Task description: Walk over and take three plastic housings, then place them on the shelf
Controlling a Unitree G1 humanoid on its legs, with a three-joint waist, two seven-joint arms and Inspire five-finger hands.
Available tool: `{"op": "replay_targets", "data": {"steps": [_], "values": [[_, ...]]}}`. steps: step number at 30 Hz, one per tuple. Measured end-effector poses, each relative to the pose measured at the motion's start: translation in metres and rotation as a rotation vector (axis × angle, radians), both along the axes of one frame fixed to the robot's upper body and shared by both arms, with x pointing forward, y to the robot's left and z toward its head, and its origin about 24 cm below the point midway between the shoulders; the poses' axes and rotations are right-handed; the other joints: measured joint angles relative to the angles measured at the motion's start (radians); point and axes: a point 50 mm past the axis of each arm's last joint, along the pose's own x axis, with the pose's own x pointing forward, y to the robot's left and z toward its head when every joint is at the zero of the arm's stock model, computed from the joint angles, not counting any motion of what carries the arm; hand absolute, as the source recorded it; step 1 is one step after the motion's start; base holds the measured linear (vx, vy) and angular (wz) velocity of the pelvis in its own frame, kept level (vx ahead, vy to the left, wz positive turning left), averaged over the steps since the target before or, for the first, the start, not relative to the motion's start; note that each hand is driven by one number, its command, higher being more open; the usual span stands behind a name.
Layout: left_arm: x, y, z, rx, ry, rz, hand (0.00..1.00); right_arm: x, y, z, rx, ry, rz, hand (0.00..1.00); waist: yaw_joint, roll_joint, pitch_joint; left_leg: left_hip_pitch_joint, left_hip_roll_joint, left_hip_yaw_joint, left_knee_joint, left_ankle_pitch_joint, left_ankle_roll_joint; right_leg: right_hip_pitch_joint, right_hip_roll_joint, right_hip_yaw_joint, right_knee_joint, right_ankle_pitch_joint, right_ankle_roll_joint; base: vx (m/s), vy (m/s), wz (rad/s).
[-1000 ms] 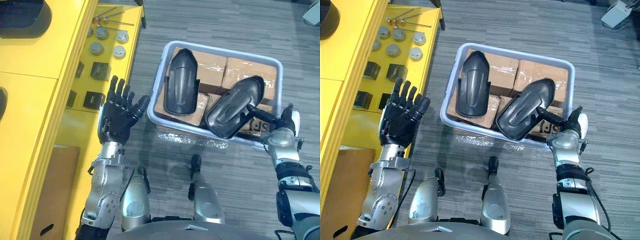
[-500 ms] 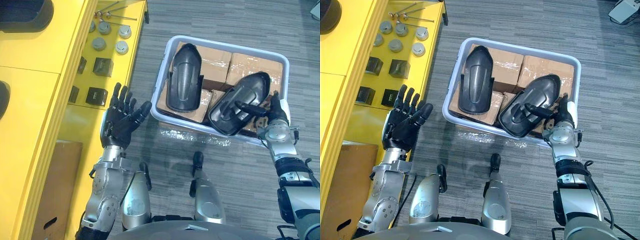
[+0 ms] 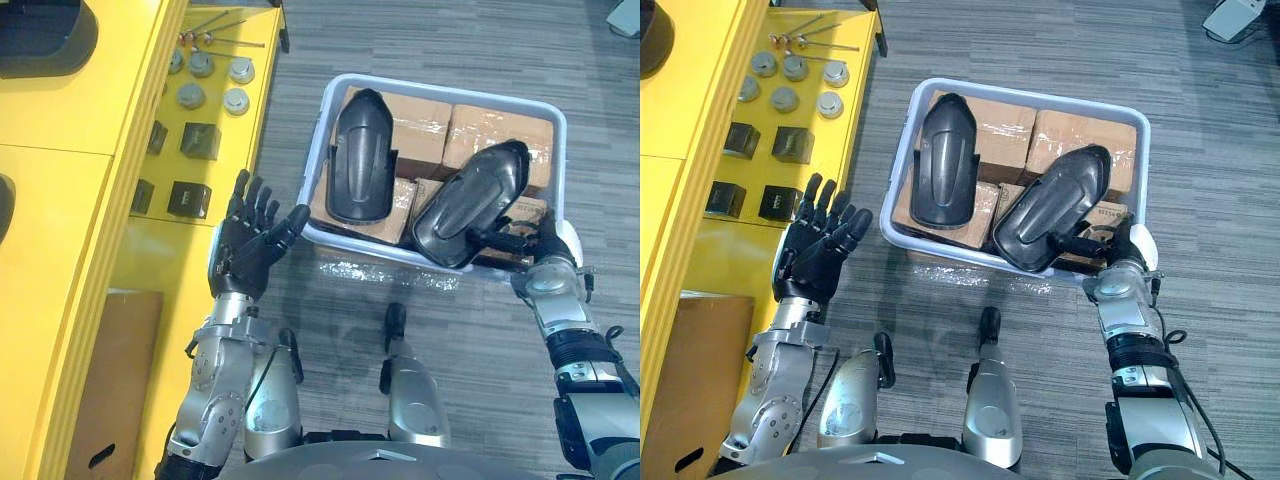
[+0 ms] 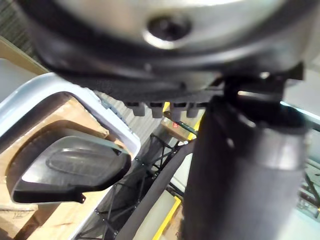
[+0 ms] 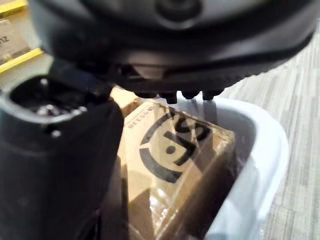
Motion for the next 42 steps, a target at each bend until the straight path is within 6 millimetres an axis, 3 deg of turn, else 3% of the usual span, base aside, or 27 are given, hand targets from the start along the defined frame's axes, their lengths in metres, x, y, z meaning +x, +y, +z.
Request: {"op": "replay_targets", "data": {"steps": [10, 11, 17, 22, 28, 34, 42], "values": [[0.0, 0.0, 0.0, -0.002, 0.003, 0.003, 1.0, 0.001, 0.0, 0.0, -0.006, 0.004, -0.008, 1.0, 0.003, 0.002, -0.001, 0.0, -0.002, 0.0, -0.003, 0.004, 0.002, 0.0, -0.002, 0.0, -0.001, 0.002, 0.0, 0.0, 0.0, 0.0], [0.0, 0.0, 0.0, -0.002, 0.002, 0.003, 1.0, 0.002, 0.001, 0.001, -0.004, 0.001, -0.007, 0.0, 0.003, 0.002, -0.001, 0.001, -0.003, 0.0, -0.005, 0.006, 0.002, 0.0, -0.003, 0.0, -0.001, 0.003, 0.0, 0.0, 0.0, 0.0], [0.001, -0.003, 0.001, -0.004, -0.001, -0.006, 1.0, 0.015, 0.001, 0.012, 0.008, -0.047, -0.015, 0.0, 0.001, 0.005, -0.002, -0.002, -0.008, -0.003, -0.015, 0.018, 0.001, -0.001, -0.005, -0.004, -0.013, 0.015, -0.005, 0.0, 0.0, 0.01], [0.0, -0.008, 0.0, -0.009, 0.003, -0.026, 1.0, 0.013, -0.02, 0.032, -0.118, -0.046, -0.025, 0.0, -0.002, 0.012, -0.003, -0.004, -0.006, 0.001, -0.017, 0.023, -0.001, 0.0, -0.002, -0.003, -0.027, 0.025, -0.006, -0.01, -0.001, -0.02], [0.0, -0.007, 0.0, -0.01, 0.002, -0.022, 1.0, 0.011, -0.031, 0.039, -0.199, -0.011, -0.041, 0.0, -0.002, 0.036, -0.006, 0.0, -0.006, 0.0, -0.03, 0.032, -0.002, 0.0, -0.001, -0.004, -0.028, 0.026, -0.006, 0.0, -0.002, 0.01], [-0.001, -0.009, -0.001, -0.012, 0.01, -0.029, 1.0, 0.018, -0.01, 0.024, -0.152, 0.016, 0.057, 0.0, 0.002, 0.04, -0.007, 0.0, -0.007, -0.006, -0.036, 0.041, -0.003, 0.001, -0.001, -0.01, -0.028, 0.028, -0.008, -0.02, -0.009, 0.03], [-0.005, -0.007, -0.006, -0.012, 0.037, -0.019, 1.0, 0.019, -0.004, 0.025, -0.214, -0.037, 0.127, 0.0, 0.012, 0.04, -0.007, -0.001, -0.007, -0.011, -0.035, 0.041, -0.003, 0.005, -0.001, -0.016, -0.028, 0.028, -0.008, -0.01, 0.001, 0.01]]}}
